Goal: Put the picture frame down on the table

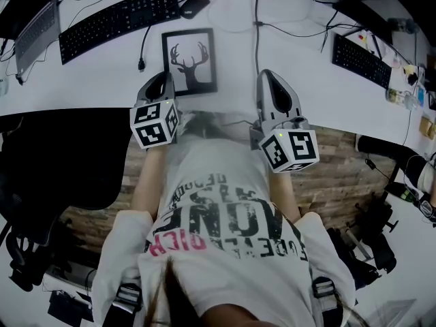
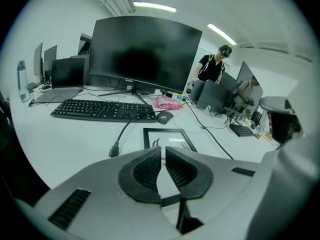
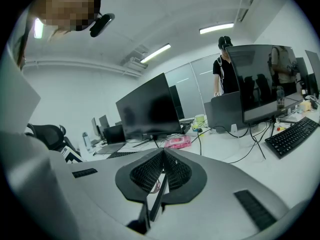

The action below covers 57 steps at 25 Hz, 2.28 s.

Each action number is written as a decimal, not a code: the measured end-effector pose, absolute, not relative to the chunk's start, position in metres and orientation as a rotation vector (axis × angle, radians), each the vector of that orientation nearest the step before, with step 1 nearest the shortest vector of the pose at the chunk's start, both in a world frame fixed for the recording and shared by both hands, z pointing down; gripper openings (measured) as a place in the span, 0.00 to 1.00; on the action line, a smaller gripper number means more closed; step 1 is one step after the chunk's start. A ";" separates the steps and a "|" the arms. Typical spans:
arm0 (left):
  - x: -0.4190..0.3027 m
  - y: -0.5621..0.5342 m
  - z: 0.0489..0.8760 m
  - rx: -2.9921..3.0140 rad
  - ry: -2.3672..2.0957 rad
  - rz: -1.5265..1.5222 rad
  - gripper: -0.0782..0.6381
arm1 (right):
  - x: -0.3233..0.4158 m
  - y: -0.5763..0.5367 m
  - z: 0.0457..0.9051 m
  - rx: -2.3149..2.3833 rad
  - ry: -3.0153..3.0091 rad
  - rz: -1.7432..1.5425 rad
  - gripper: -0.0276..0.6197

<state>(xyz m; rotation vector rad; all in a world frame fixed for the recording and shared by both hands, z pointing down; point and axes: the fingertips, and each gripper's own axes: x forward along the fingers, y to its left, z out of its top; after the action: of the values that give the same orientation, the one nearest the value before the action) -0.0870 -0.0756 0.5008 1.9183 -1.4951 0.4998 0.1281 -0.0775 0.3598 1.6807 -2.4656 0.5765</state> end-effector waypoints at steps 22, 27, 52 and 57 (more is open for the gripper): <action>-0.085 -0.100 0.388 2.162 -1.572 0.182 0.11 | 0.131 -0.072 0.338 1.719 -2.507 0.513 0.04; -0.086 -0.101 0.364 2.204 -1.609 0.119 0.11 | 0.128 -0.071 0.332 1.719 -2.520 0.503 0.04; -0.103 -0.072 0.292 2.301 -1.755 -0.024 0.11 | 0.104 -0.078 0.294 1.612 -2.666 0.415 0.04; -0.105 -0.062 0.294 2.287 -1.770 -0.010 0.11 | 0.100 -0.079 0.291 1.581 -2.686 0.407 0.04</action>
<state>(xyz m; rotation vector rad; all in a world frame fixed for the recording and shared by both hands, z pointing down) -0.1049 -0.0624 0.2940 2.2873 -1.7704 -0.0097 0.1001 -0.0789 0.2913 1.5811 -2.6860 0.4074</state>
